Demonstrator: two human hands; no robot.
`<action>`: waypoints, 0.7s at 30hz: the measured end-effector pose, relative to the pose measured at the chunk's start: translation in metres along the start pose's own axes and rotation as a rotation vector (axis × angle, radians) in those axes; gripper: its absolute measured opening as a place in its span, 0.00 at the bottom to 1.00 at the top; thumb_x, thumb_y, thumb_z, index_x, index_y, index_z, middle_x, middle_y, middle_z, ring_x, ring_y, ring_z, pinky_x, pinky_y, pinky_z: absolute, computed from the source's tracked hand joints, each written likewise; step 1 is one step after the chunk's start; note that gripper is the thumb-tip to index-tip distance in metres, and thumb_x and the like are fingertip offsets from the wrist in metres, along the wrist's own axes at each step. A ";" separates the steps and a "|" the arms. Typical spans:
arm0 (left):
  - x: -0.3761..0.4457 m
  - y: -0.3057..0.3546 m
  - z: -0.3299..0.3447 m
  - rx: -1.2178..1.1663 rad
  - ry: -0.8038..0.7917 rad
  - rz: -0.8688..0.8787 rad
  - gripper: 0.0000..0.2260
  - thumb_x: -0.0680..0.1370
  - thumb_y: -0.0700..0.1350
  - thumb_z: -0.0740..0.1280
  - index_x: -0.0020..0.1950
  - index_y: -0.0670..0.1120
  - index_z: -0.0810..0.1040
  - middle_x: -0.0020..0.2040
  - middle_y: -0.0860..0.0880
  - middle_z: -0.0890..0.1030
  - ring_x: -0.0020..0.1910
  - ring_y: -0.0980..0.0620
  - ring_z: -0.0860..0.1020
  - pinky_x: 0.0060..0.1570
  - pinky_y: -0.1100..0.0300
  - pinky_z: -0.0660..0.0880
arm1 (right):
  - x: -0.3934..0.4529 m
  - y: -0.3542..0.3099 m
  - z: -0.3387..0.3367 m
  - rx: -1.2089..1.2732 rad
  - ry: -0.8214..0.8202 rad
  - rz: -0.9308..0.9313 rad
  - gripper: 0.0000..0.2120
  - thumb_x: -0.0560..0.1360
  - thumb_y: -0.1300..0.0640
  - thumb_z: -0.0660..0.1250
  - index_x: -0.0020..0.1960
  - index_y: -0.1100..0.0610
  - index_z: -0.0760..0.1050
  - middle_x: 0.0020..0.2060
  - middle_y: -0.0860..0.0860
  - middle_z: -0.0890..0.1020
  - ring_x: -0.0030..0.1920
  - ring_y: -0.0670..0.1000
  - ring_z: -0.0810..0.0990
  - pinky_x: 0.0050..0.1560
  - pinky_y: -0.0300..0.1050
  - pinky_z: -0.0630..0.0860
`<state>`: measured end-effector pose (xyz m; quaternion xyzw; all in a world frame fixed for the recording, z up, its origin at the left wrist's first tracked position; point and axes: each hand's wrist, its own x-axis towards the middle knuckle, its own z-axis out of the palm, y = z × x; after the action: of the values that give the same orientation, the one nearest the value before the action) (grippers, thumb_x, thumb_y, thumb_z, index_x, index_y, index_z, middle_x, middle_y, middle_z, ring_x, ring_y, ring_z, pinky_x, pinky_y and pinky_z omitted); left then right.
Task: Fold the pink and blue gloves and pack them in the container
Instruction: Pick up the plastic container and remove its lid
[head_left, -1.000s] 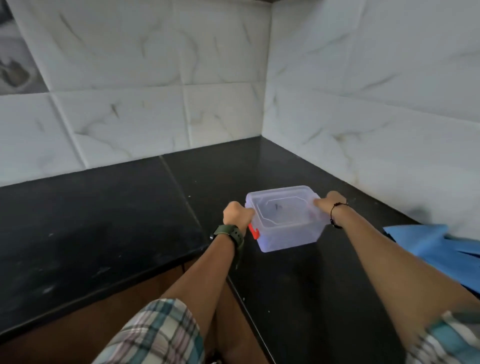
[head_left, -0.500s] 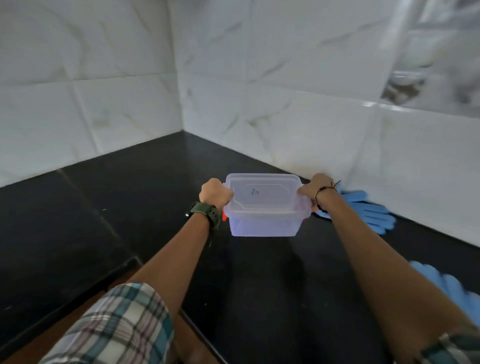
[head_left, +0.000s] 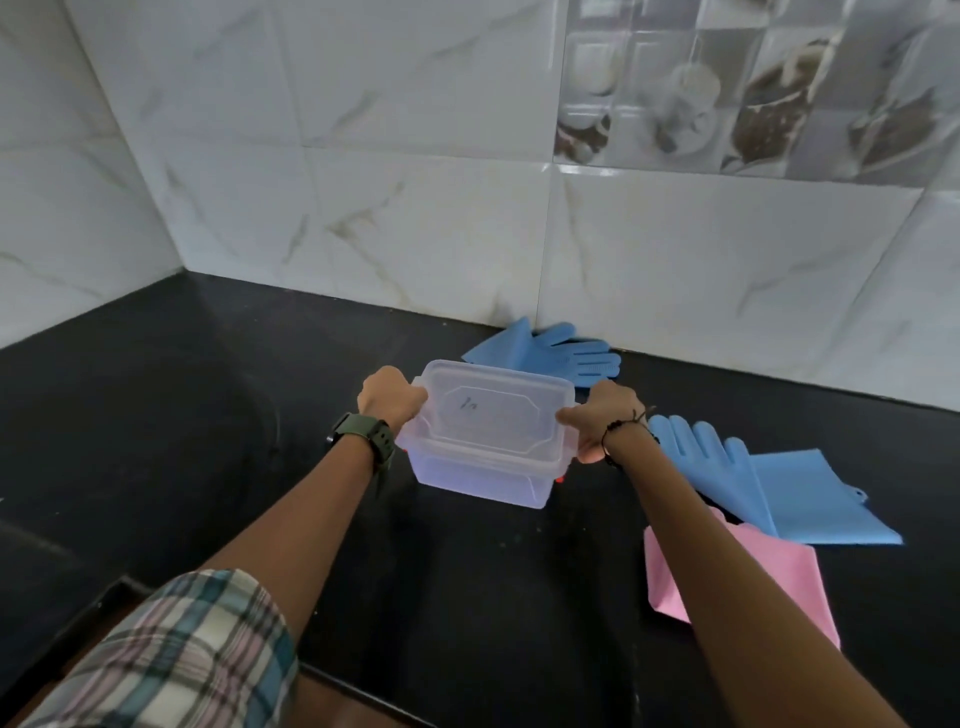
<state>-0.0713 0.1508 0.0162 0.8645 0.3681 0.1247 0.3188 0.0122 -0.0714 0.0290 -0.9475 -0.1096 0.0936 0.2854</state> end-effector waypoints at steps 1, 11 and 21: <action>0.000 0.000 -0.002 0.015 0.001 0.006 0.20 0.75 0.41 0.64 0.26 0.42 0.61 0.26 0.47 0.66 0.26 0.49 0.65 0.26 0.60 0.62 | -0.002 -0.001 0.003 0.006 -0.005 0.006 0.16 0.70 0.51 0.67 0.31 0.54 0.64 0.30 0.52 0.73 0.35 0.51 0.75 0.29 0.40 0.68; -0.002 -0.008 -0.010 -0.171 -0.094 -0.050 0.14 0.73 0.39 0.64 0.30 0.43 0.63 0.32 0.47 0.68 0.35 0.46 0.69 0.39 0.56 0.68 | -0.010 -0.005 0.015 0.116 0.021 0.070 0.14 0.70 0.53 0.68 0.32 0.56 0.65 0.39 0.58 0.80 0.42 0.57 0.82 0.43 0.48 0.80; 0.004 -0.009 -0.033 -0.259 -0.328 -0.148 0.11 0.71 0.40 0.69 0.50 0.36 0.78 0.45 0.40 0.82 0.43 0.43 0.82 0.44 0.53 0.81 | -0.012 -0.013 0.006 0.166 -0.018 0.125 0.14 0.70 0.53 0.69 0.33 0.55 0.65 0.39 0.57 0.78 0.40 0.54 0.80 0.44 0.46 0.80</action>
<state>-0.0885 0.1740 0.0357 0.7955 0.3546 0.0049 0.4912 -0.0031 -0.0612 0.0329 -0.9247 -0.0446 0.1284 0.3557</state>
